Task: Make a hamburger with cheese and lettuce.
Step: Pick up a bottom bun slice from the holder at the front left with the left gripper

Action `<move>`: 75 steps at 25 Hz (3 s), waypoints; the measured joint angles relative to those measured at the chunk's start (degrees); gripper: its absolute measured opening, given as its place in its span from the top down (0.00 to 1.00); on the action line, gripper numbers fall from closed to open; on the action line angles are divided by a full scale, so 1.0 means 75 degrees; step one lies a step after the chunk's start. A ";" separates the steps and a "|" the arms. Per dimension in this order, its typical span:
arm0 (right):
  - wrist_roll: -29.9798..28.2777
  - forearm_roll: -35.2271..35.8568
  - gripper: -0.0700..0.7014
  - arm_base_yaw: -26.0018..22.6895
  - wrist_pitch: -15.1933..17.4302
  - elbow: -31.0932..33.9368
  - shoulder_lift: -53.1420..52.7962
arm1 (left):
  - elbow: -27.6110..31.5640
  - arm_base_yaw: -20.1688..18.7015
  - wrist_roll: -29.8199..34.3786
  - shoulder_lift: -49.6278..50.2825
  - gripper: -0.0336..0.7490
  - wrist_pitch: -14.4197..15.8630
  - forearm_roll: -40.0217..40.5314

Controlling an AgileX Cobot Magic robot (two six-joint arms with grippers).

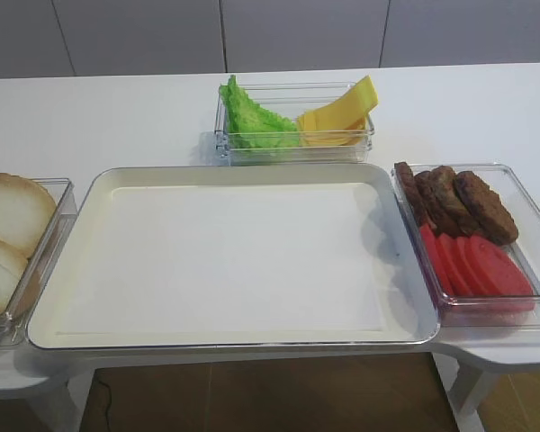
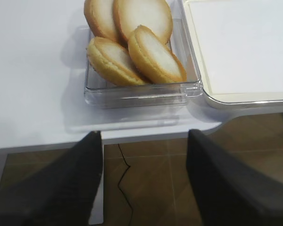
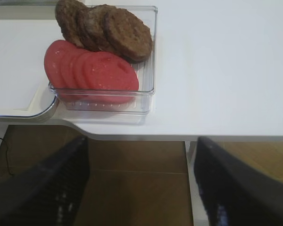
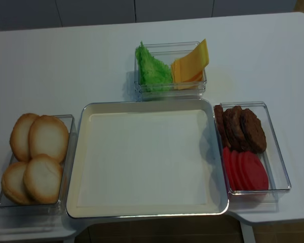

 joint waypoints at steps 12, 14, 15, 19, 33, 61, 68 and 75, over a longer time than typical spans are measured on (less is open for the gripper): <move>0.0000 0.0000 0.21 0.0000 0.0000 0.0000 0.0000 | 0.0000 0.0000 0.0000 0.0000 0.42 0.0000 0.0000; 0.0000 0.0000 0.21 0.0000 0.0000 0.0000 0.0000 | 0.0000 0.0000 0.0000 0.0000 0.42 0.0000 0.0000; 0.0000 0.0000 0.21 0.0000 0.0000 0.0000 0.0000 | 0.0000 0.0000 0.0000 0.0000 0.42 0.0000 0.0000; 0.0000 0.0000 0.21 0.0000 0.0000 0.0000 0.0000 | 0.0000 0.0000 0.0000 0.0000 0.42 0.0000 0.0000; 0.0000 0.0000 0.21 0.0000 0.0000 0.0000 0.0000 | -0.0135 0.0000 0.0000 0.0000 0.42 -0.0248 0.0000; 0.0000 0.0000 0.21 0.0000 0.0000 0.0000 0.0000 | -0.4079 0.0611 -0.0692 0.8998 0.42 -0.1211 0.0651; 0.0000 0.0000 0.21 0.0000 0.0000 0.0000 0.0000 | -0.4702 0.1334 0.0926 1.0227 0.42 -0.0649 0.0396; 0.0000 0.0000 0.21 0.0000 0.0000 0.0000 0.0000 | -0.4719 0.1344 0.1566 1.1073 0.42 -0.0800 0.0369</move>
